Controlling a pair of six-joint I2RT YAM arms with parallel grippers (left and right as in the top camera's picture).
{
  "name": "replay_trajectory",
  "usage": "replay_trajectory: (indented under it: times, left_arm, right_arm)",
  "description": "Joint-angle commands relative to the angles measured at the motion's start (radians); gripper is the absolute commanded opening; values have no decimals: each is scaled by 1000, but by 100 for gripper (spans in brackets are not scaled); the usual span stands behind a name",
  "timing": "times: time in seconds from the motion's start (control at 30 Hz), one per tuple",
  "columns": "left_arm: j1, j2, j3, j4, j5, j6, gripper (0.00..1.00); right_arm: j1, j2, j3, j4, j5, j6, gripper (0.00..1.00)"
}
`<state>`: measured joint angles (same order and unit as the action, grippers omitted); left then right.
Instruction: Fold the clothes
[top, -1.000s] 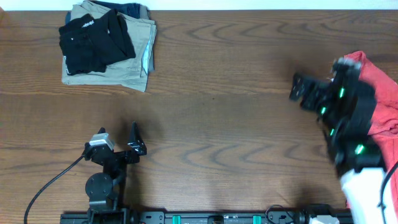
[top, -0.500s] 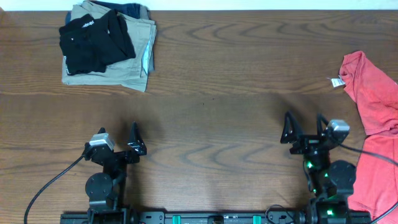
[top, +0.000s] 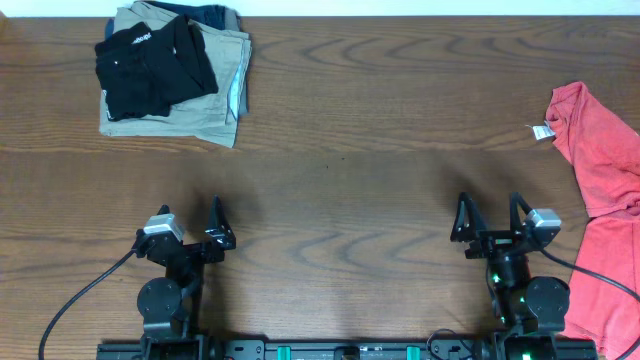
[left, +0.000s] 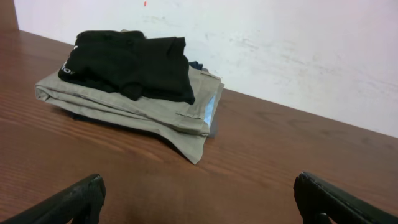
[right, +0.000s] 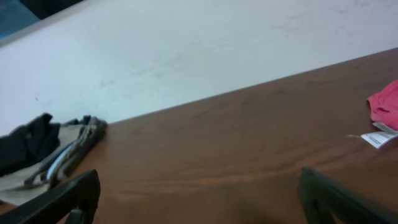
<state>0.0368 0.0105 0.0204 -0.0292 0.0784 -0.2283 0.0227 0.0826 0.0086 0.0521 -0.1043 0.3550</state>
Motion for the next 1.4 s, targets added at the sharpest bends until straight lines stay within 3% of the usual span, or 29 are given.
replay_trajectory:
  times: [0.0,0.4,0.8,1.37]
  left_arm:
    - [0,-6,-16,-34,10,13,98]
    - [0,-6,-16,-34,10,13,98]
    - [0,-6,-16,-34,10,13,98]
    - [0,-6,-16,-34,10,13,98]
  right_arm:
    - [10,-72,-3,-68,2,-50,99]
    - [80,-78,-3,-121,3,-178,99]
    - [44,-78,-3,-120,-9,-98,99]
    - [28,-77,-3,-119,-4,-98,99]
